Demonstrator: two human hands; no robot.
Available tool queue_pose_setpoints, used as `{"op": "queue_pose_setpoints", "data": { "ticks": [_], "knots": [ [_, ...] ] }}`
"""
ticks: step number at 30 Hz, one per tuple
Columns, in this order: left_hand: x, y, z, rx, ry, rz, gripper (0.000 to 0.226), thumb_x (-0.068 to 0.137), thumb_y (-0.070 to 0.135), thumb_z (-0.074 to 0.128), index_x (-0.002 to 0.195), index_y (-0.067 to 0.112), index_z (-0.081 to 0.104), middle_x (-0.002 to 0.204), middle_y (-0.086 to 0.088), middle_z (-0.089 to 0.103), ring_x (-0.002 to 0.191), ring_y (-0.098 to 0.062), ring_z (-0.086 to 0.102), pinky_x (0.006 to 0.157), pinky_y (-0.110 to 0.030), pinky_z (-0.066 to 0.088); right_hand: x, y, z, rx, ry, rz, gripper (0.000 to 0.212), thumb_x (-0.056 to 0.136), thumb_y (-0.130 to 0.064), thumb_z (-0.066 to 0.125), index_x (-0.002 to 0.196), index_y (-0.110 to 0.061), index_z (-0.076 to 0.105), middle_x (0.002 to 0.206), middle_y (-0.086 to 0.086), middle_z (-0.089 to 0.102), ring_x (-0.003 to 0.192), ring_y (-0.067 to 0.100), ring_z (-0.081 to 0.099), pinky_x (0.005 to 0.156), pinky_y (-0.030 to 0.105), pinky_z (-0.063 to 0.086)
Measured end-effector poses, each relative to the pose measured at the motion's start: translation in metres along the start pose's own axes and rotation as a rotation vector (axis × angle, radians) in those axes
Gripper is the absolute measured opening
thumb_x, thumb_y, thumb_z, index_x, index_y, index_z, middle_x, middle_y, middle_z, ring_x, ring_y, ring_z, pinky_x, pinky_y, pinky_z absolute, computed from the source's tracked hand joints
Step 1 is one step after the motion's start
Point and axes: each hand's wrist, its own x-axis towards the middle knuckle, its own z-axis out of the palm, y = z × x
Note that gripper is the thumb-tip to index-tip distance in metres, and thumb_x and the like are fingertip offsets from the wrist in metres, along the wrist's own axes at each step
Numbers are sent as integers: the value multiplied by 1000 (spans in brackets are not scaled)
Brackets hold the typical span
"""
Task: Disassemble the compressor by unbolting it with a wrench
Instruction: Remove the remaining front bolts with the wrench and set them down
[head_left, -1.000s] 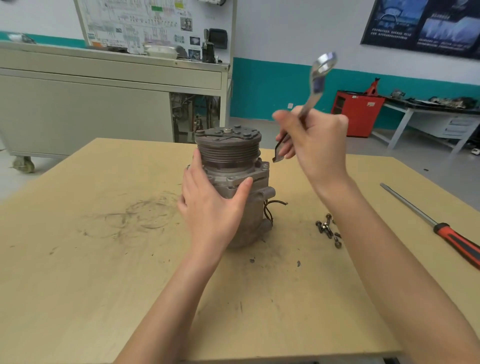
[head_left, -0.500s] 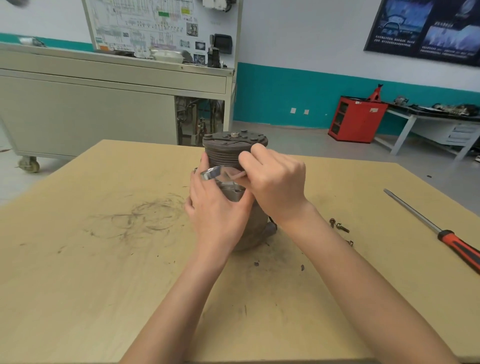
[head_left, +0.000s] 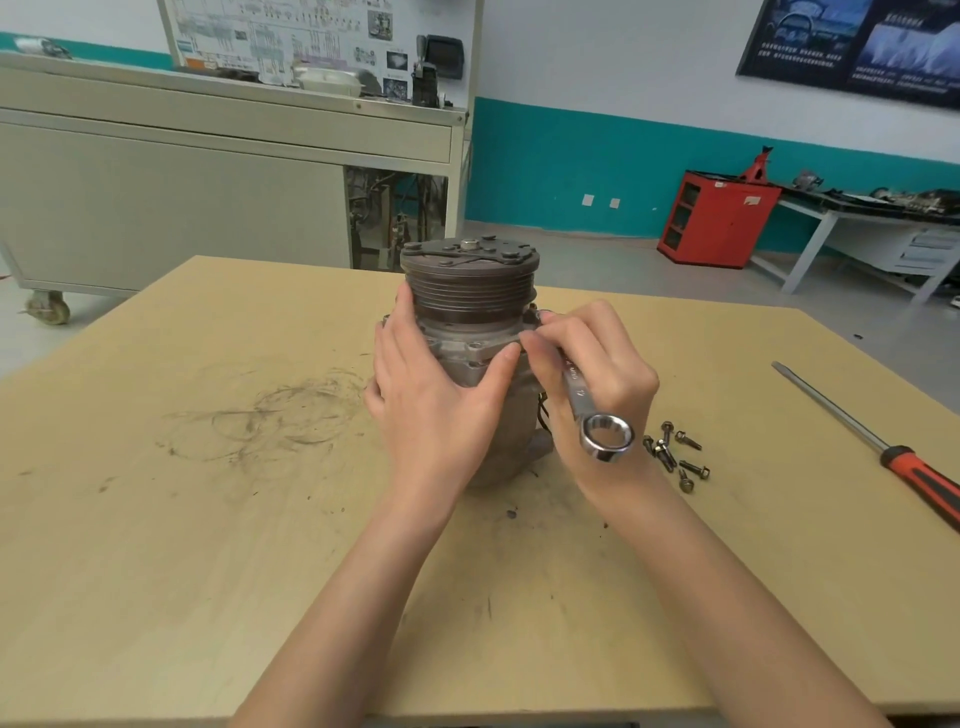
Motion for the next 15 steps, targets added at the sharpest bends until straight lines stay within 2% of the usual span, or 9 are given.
{"op": "queue_pose_setpoints", "data": {
  "ticks": [3,5,7,9,11,15],
  "knots": [
    [0,-1,0,3,11,-2,95,80,57,68,153,26,16,155,3,31,144,-16,25,115,-51,20,-2,4,1,48,15,30,49,100,-22,44,65,4,65,66,16,60,55,29,63,43,34,50],
    [1,-1,-1,2,13,4,95,80,55,68,154,25,16,155,2,31,144,-17,25,114,-51,20,-6,9,0,203,28,165,40,98,-17,45,69,1,65,71,11,60,60,25,63,49,36,51],
    [1,-1,-1,8,6,4,96,81,55,68,154,25,15,156,2,29,145,-18,23,114,-51,19,-8,19,-5,453,25,411,37,98,-19,38,74,-10,64,76,6,61,62,18,65,54,29,53],
    [1,-1,-1,7,-1,0,96,81,56,67,154,25,14,157,3,28,146,-18,22,115,-52,19,-4,35,-13,727,-2,716,42,96,-17,32,69,-16,64,78,3,68,56,19,66,53,26,51],
    [1,0,-2,-7,-5,-1,96,80,57,66,154,25,15,157,3,28,146,-18,22,116,-53,18,5,57,-16,911,-105,922,47,92,-17,31,63,-21,67,81,4,71,52,22,64,51,25,50],
    [0,2,-2,-22,-15,-13,98,73,63,59,154,26,15,157,4,27,146,-17,21,117,-53,18,28,99,-2,1038,-400,1073,54,98,-21,28,64,-16,70,81,7,71,53,20,61,50,22,47]
  ]
}}
